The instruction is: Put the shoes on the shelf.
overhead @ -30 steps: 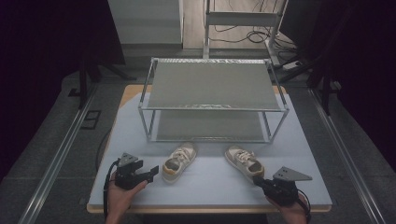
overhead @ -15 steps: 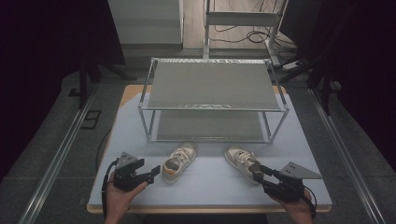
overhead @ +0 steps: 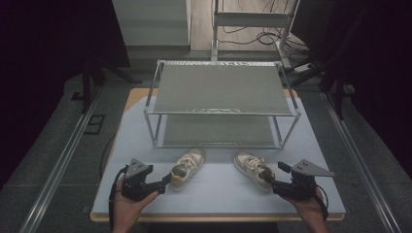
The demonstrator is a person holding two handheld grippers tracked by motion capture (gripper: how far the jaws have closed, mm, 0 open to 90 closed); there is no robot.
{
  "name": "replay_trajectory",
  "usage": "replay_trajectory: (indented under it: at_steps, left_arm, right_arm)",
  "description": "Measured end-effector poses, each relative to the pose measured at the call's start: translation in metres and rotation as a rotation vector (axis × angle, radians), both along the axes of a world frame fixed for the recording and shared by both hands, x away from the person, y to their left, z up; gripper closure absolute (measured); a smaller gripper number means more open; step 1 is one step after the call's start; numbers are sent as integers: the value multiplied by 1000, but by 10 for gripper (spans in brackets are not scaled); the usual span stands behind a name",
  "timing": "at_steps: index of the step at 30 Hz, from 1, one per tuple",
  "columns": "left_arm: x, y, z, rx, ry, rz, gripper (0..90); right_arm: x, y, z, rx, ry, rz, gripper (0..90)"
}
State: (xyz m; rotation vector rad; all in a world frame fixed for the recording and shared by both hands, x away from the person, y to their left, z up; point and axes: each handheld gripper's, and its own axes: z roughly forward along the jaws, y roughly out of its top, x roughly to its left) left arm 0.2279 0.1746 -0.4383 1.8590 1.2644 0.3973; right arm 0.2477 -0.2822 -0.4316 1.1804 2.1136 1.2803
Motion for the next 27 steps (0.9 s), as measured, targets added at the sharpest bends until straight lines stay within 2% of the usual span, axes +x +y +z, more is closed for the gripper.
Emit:
replay_trajectory:
  at_steps: [6, 13, 19, 27]
  left_arm:
    - [7, -14, -2, 44, 27, -36, 211]
    - [17, -34, -6, 89, 55, -76, 166]
    - [28, -41, -8, 119, 90, -74, 146]
    - [43, -54, -20, 170, 138, -77, 147]
  right_arm:
    - [6, -2, -5, -10, 37, 0, 219]
    - [16, 9, -14, -37, 88, 11, 157]
    - [24, 21, -19, -57, 117, 28, 140]
    - [37, 33, -33, -101, 159, 24, 135]
